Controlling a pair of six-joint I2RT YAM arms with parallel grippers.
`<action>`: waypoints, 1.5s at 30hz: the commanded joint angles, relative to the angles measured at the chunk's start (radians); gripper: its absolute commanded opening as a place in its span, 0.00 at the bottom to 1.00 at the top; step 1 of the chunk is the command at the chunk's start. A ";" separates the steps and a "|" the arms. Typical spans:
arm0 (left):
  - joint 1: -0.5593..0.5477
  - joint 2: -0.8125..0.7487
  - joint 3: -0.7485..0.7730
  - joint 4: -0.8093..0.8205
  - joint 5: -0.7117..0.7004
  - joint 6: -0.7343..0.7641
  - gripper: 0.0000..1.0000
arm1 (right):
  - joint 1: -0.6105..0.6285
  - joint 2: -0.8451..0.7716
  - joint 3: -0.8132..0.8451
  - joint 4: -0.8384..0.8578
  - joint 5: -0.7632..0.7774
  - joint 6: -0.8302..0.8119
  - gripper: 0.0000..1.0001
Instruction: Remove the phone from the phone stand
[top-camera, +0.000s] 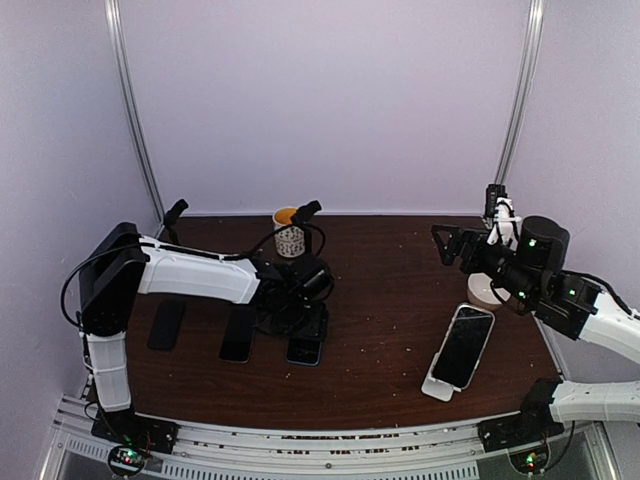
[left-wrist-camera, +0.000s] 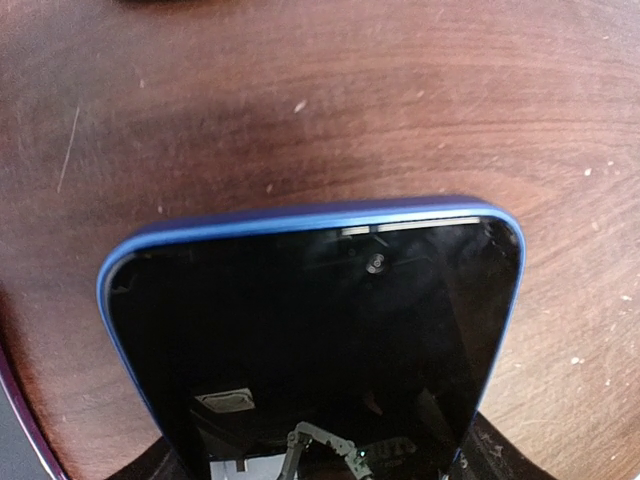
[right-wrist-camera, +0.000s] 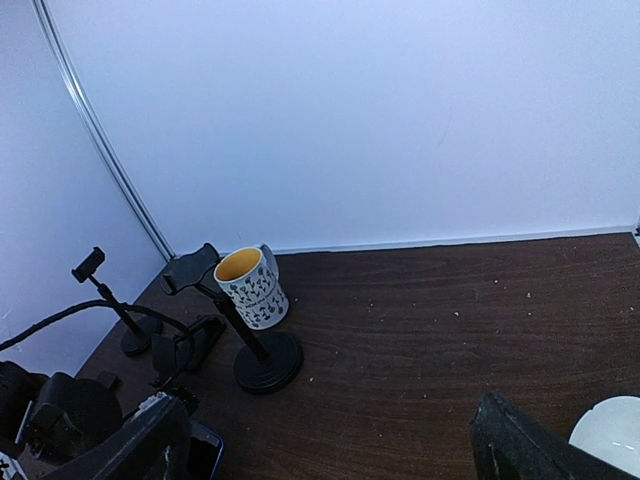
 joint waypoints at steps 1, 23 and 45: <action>0.009 0.017 0.022 0.000 0.018 -0.044 0.41 | -0.007 -0.005 -0.016 0.009 0.025 -0.008 1.00; 0.013 0.056 0.032 -0.035 0.049 -0.095 0.81 | -0.019 -0.045 -0.011 -0.052 -0.006 0.027 1.00; -0.007 -0.100 -0.050 0.109 -0.050 0.064 0.98 | -0.099 -0.037 0.071 -0.295 -0.305 0.094 1.00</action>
